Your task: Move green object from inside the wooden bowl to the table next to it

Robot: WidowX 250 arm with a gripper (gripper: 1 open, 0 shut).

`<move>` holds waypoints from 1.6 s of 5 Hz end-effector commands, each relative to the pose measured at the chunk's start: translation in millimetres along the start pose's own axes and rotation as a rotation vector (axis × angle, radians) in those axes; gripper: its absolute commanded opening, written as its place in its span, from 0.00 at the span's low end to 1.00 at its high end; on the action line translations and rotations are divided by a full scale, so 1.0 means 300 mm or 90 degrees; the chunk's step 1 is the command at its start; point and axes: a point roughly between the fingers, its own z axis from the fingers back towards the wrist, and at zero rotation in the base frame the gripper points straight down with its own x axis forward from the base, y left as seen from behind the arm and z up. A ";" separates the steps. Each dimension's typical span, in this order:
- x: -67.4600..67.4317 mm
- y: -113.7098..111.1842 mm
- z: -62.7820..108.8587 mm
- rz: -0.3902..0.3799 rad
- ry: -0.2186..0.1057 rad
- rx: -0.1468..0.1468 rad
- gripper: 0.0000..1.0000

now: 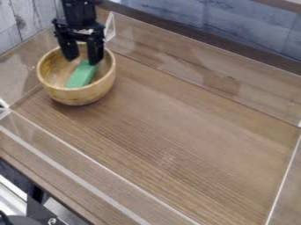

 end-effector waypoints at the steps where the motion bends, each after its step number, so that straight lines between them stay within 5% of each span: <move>1: 0.024 0.007 0.073 0.018 -0.037 0.010 1.00; 3: 0.004 0.009 0.041 0.088 -0.032 -0.001 1.00; 4: -0.004 -0.015 -0.026 0.080 -0.023 0.005 0.00; 6: -0.011 -0.008 0.181 0.068 -0.075 -0.032 0.00; 7: 0.009 -0.051 0.316 0.062 -0.104 -0.054 0.00; 8: 0.029 -0.157 0.380 0.026 -0.107 -0.071 0.00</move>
